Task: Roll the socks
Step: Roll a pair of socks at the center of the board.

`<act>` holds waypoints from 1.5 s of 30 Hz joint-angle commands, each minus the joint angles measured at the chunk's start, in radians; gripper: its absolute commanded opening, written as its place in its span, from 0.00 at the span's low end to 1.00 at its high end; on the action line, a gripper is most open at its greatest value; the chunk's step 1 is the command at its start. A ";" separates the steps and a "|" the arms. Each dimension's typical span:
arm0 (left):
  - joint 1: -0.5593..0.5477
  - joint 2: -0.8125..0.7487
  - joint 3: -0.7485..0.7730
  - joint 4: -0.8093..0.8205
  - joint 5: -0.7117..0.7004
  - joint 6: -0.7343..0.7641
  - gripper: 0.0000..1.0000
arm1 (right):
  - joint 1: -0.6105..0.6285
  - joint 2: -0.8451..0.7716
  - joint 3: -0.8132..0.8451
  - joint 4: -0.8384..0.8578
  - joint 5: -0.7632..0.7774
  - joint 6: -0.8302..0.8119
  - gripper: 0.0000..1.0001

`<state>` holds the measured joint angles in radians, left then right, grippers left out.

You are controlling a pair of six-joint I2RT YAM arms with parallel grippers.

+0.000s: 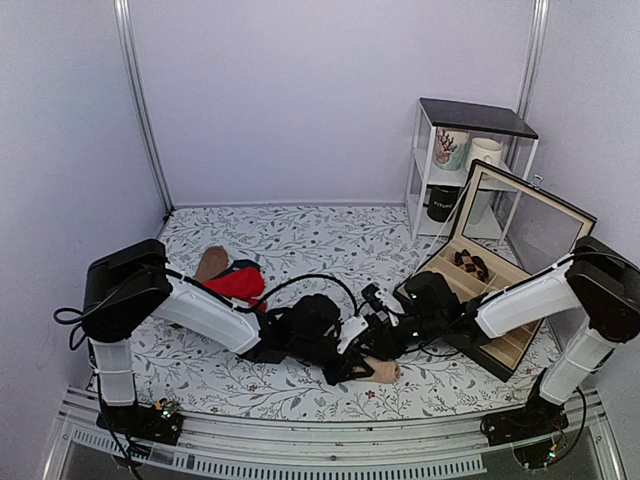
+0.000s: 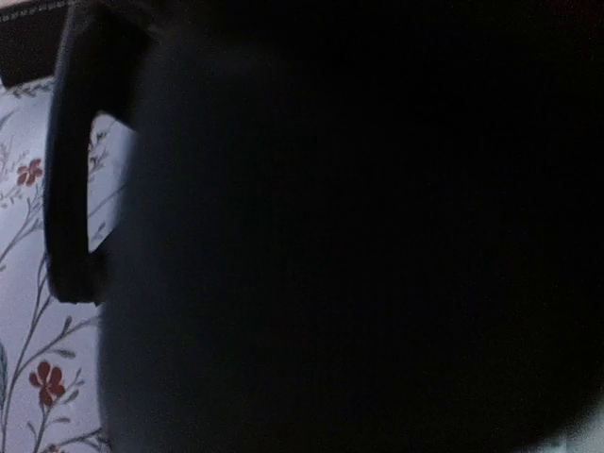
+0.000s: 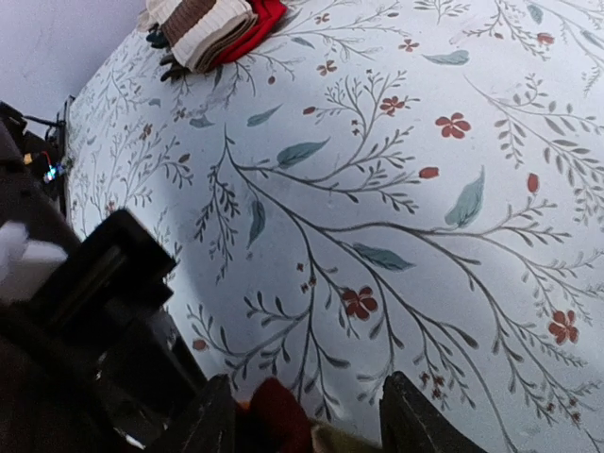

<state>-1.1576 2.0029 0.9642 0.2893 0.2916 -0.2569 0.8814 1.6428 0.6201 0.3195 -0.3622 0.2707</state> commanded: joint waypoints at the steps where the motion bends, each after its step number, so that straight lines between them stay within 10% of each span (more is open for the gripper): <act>1: 0.002 0.207 -0.129 -0.431 -0.028 -0.044 0.00 | 0.009 -0.194 -0.053 0.038 0.077 -0.027 0.57; 18: 0.005 0.214 -0.120 -0.437 -0.029 -0.036 0.00 | 0.034 -0.505 -0.406 0.207 -0.041 -0.076 0.74; 45: 0.004 0.228 -0.110 -0.442 -0.028 -0.026 0.00 | 0.143 -0.273 -0.441 0.344 0.175 -0.042 0.65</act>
<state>-1.1522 2.0338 0.9634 0.3622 0.3347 -0.2665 1.0069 1.3342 0.1902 0.6277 -0.2077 0.2092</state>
